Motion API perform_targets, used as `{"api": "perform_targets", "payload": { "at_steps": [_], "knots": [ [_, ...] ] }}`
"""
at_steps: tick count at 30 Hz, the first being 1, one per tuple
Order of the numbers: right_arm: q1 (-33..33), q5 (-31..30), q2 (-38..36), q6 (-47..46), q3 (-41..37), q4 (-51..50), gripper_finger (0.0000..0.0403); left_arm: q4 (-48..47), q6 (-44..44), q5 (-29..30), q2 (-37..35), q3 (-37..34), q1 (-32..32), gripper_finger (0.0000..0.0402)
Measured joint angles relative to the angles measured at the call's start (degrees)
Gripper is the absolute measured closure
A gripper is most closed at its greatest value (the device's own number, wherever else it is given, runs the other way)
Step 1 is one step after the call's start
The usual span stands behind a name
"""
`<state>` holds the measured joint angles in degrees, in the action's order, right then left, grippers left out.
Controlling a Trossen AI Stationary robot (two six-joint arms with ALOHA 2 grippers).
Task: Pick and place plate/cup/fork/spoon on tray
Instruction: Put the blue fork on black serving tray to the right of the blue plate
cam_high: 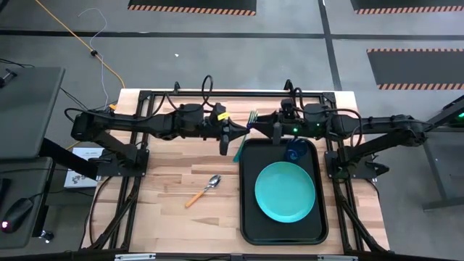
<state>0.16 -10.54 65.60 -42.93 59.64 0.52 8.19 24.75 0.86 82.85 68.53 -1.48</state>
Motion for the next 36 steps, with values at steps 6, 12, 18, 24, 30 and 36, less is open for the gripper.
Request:
{"api": "perform_targets", "payload": {
  "at_steps": [6, 12, 18, 24, 30, 36],
  "knots": [
    [0.0, -0.2, 0.0, 0.2, 0.0, 1.6, 0.0151, 2.9, -1.1, 1.3, 0.0, 0.0, 0.0, 0.0401],
    [0.0, -1.7, 0.0, -0.5, 0.0, 2.4, 0.0151, 4.1, -2.1, 3.0, 0.0, 0.0, 0.0, 0.0401],
    [0.0, -4.7, 0.0, -1.1, 0.0, 3.2, 0.0151, 4.3, -3.5, 5.0, 0.0, 0.0, 0.0, 0.0401],
    [0.0, -5.3, 0.0, -0.8, 0.0, 5.9, 0.0151, 6.3, -3.1, 3.6, 1.0, 0.1, -0.4, 0.0401],
    [0.0, -2.1, 0.0, -0.6, 0.0, 7.1, 0.0151, 8.1, 0.5, 0.2, 3.9, 0.0, -0.3, 0.0401],
    [0.0, 0.1, 0.0, -0.6, 0.0, 6.4, 0.0151, 11.8, 1.5, 0.6, 4.5, 0.1, -0.2, 0.0401]
  ]
}}
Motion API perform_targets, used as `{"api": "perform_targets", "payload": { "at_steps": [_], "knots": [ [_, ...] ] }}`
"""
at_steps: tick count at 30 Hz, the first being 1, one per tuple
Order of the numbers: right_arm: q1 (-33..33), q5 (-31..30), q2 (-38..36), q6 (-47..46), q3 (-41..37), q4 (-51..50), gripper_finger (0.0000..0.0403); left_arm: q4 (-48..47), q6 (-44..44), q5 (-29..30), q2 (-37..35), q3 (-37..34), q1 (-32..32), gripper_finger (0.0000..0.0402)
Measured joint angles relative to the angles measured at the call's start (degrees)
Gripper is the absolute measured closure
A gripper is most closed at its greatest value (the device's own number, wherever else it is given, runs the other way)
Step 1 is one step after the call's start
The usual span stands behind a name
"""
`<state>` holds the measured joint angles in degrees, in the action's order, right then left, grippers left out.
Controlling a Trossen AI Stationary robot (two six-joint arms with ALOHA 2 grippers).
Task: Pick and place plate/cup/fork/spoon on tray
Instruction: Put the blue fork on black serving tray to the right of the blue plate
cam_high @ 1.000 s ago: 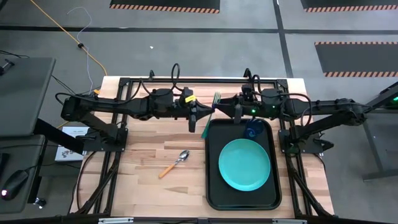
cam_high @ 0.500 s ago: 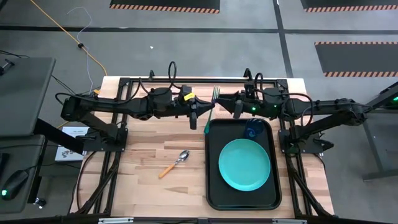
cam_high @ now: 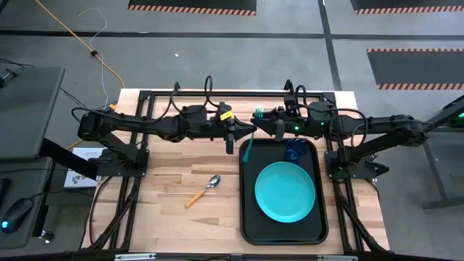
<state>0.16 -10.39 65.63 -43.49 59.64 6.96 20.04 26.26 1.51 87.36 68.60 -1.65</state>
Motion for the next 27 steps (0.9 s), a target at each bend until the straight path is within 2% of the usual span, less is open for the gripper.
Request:
{"api": "perform_targets", "payload": {
  "at_steps": [10, 13, 17, 24, 27],
  "knots": [
    [0.0, 1.5, 0.0, 0.4, 0.0, 0.1, 0.0151, -1.9, -0.4, 0.5, -0.3, 0.0, -0.2, 0.0401],
    [0.0, 2.2, 0.0, 0.4, 0.0, -0.3, 0.0164, -2.3, -0.4, 0.8, -0.3, 0.0, -0.2, 0.0401],
    [0.0, 2.3, 0.0, 0.4, 0.0, -0.3, 0.0217, -2.7, -0.4, 1.3, -0.3, 0.0, -0.2, 0.0401],
    [-0.1, 1.9, 0.0, 0.4, 0.0, -1.7, 0.0375, -2.8, -1.4, 2.5, -0.3, 0.0, -0.1, 0.0401],
    [-0.1, 2.1, 0.0, 0.1, 0.0, -1.6, 0.0389, -2.8, -1.4, 2.5, -0.3, 0.0, -0.1, 0.0402]
  ]
}}
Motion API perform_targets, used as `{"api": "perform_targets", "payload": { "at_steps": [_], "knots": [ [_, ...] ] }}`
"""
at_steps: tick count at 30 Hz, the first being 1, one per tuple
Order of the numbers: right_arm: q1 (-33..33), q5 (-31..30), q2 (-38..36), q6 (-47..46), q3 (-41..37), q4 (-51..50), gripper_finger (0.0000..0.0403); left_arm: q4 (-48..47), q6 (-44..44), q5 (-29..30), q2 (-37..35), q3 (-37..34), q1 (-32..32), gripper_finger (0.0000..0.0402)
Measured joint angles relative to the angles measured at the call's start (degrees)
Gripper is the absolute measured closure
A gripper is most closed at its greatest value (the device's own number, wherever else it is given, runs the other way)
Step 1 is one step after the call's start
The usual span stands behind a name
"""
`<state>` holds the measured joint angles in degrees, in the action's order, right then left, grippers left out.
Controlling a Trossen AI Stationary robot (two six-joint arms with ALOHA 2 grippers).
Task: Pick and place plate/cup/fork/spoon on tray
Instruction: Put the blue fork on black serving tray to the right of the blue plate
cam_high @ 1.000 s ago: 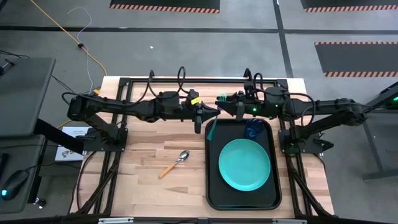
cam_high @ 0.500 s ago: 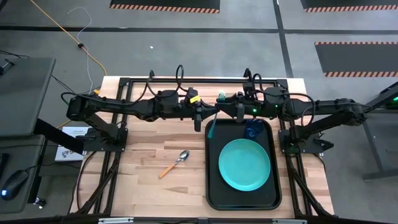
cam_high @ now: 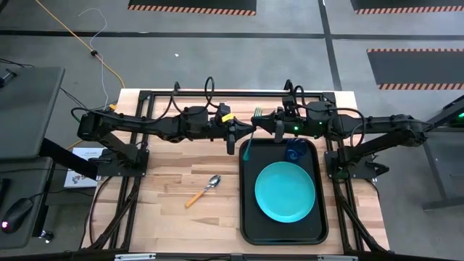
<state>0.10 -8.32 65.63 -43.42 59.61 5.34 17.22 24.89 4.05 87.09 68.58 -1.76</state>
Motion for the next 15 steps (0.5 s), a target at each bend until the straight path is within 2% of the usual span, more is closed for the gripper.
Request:
{"api": "perform_targets", "payload": {
  "at_steps": [3, 6, 15],
  "knots": [
    [0.0, 1.0, 0.0, -0.1, 0.0, -0.1, 0.0385, -0.1, 1.6, 0.0, 0.0, 0.0, 0.0, 0.0395],
    [0.0, 2.0, -0.6, 0.2, 0.0, -0.9, 0.0399, -0.3, 3.5, -1.5, 0.0, 0.0, -0.4, 0.0367],
    [0.1, 2.6, -8.2, 0.8, 0.0, -12.5, 0.04, -3.7, 3.2, -8.9, 0.0, 3.8, -1.8, 0.0225]
  ]
}}
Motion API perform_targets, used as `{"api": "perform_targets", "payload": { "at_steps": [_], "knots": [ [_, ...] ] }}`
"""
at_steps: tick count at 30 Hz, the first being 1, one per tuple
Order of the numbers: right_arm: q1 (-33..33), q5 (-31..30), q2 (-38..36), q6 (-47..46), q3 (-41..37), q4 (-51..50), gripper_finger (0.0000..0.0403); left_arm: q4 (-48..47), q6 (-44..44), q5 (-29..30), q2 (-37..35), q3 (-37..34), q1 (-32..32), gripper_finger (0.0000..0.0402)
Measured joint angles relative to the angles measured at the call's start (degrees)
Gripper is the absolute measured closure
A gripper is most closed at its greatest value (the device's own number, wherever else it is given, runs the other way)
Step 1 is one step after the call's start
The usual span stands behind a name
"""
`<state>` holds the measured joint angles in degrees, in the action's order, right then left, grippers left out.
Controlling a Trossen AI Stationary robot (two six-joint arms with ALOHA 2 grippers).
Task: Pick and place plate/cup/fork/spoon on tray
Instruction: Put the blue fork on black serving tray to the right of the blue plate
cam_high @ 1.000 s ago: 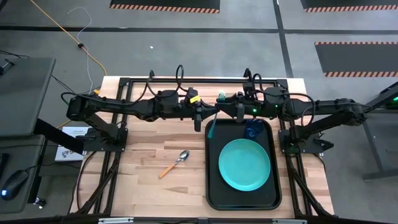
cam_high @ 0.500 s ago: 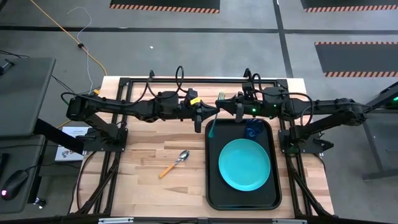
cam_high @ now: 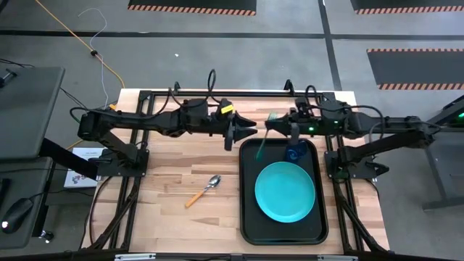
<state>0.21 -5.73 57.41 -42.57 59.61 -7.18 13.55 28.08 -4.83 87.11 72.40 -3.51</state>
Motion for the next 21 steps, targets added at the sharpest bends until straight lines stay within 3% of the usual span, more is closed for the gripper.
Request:
{"api": "perform_targets", "payload": {
  "at_steps": [4, 8, 14, 17, 21],
  "knots": [
    [0.8, -4.7, -3.3, -0.3, 0.0, -6.4, 0.0401, -6.3, -5.3, -1.9, 0.0, 4.9, -0.3, 0.0178],
    [2.3, -12.1, -5.0, -3.9, 0.0, -12.5, 0.0401, -17.4, -15.5, -0.5, 0.0, 11.3, -0.2, 0.0156],
    [3.5, -20.3, -5.0, -9.3, 0.0, -14.5, 0.0402, -36.2, -33.4, 14.5, 0.0, 19.5, 1.9, 0.0154],
    [3.5, -27.0, -4.9, -11.7, 0.0, -14.4, 0.0402, -39.1, -37.9, 23.9, 0.0, 20.4, 2.9, 0.0154],
    [3.4, -34.0, -4.8, -14.7, 0.0, -14.1, 0.0402, -40.4, -39.8, 30.6, 0.0, 20.4, 4.1, 0.0154]
  ]
}}
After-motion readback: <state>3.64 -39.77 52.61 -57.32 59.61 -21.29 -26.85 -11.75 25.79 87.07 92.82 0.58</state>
